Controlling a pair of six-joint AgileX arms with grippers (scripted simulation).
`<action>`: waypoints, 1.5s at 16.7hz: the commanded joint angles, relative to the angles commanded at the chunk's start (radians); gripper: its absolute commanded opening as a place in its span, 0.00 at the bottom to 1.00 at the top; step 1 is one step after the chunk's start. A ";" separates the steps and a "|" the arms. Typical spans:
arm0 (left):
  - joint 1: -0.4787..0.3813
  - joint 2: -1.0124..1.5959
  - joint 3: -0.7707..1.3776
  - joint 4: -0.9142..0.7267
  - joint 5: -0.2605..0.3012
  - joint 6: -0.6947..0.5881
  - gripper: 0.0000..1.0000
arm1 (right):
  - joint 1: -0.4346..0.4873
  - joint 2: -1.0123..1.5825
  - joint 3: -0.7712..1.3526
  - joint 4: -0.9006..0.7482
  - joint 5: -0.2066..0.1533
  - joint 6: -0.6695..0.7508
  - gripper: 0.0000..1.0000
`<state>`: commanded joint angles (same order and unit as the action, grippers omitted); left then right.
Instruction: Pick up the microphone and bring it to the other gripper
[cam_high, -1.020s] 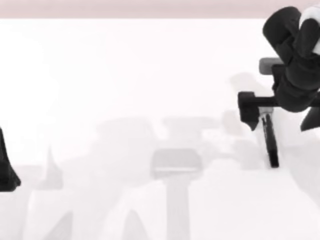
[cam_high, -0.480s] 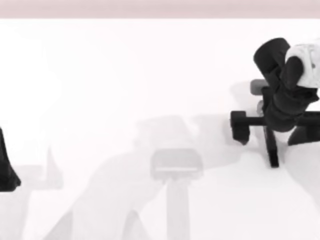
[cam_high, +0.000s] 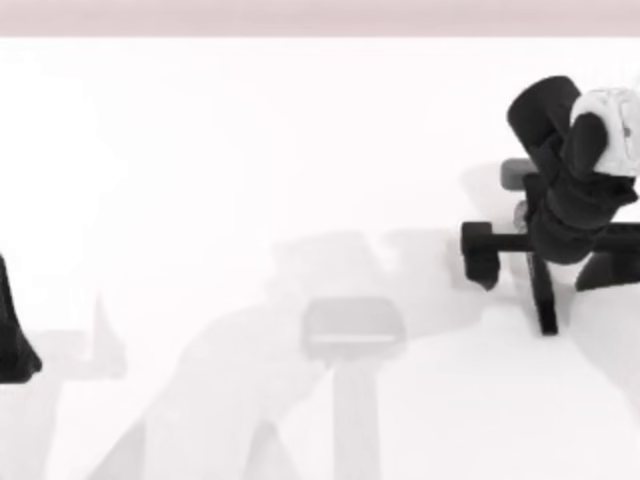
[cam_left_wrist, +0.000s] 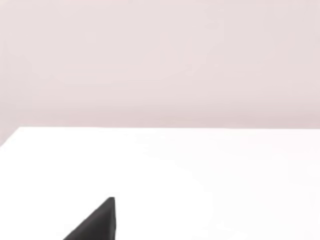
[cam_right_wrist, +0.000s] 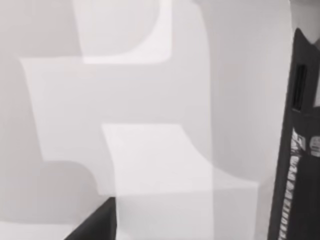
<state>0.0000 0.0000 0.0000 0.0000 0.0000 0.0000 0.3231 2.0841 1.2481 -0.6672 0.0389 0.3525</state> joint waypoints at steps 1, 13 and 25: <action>0.000 0.000 0.000 0.000 0.000 0.000 1.00 | 0.000 0.000 0.000 0.000 0.000 0.000 0.55; 0.000 0.000 0.000 0.000 0.000 0.000 1.00 | 0.000 0.000 0.000 0.000 0.000 0.000 0.00; 0.000 0.000 0.000 0.000 0.000 0.000 1.00 | 0.004 -0.108 -0.034 0.262 -0.095 -0.071 0.00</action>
<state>0.0000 0.0000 0.0000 0.0000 0.0000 0.0000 0.3268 1.9761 1.2136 -0.4050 -0.0562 0.2818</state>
